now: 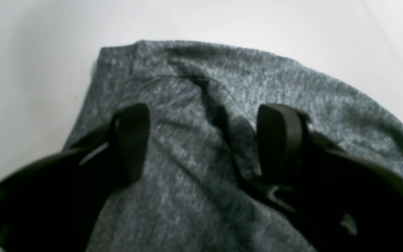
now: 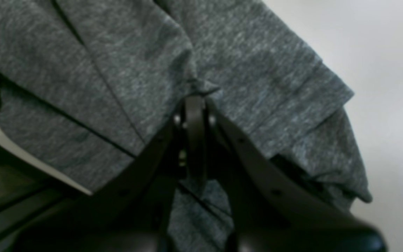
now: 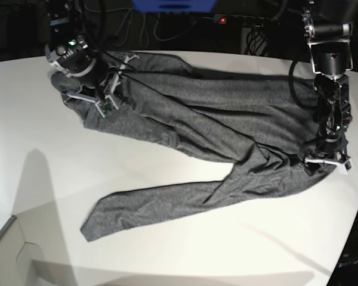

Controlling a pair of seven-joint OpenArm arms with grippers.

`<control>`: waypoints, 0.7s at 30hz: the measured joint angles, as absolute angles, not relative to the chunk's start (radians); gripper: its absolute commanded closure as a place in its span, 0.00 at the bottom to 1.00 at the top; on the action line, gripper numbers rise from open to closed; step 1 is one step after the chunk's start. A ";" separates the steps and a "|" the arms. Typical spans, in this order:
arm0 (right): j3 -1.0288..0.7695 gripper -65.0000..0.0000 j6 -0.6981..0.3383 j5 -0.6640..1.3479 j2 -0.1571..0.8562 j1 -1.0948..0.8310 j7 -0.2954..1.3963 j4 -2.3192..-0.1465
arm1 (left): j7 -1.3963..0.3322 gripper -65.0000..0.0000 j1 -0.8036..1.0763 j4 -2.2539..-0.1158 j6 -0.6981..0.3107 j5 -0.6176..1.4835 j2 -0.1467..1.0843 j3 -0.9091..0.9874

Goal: Layout the t-shirt on the table in an organized manner, then fold the t-shirt properly
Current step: 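Pull the shirt with the right gripper away from the left gripper to spread it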

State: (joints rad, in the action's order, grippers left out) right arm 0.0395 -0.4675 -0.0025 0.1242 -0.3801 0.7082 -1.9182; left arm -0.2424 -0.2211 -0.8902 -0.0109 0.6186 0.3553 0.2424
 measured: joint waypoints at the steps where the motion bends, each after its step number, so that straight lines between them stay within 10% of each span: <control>1: 0.038 1.00 -0.467 -0.002 0.124 -0.380 0.709 -1.919 | -0.242 0.29 -0.221 -0.890 -0.011 0.619 0.355 0.242; 21: -0.119 1.00 -0.473 0.002 0.170 0.138 0.764 -1.851 | -0.284 0.29 -0.212 -1.023 0.001 0.631 0.352 0.242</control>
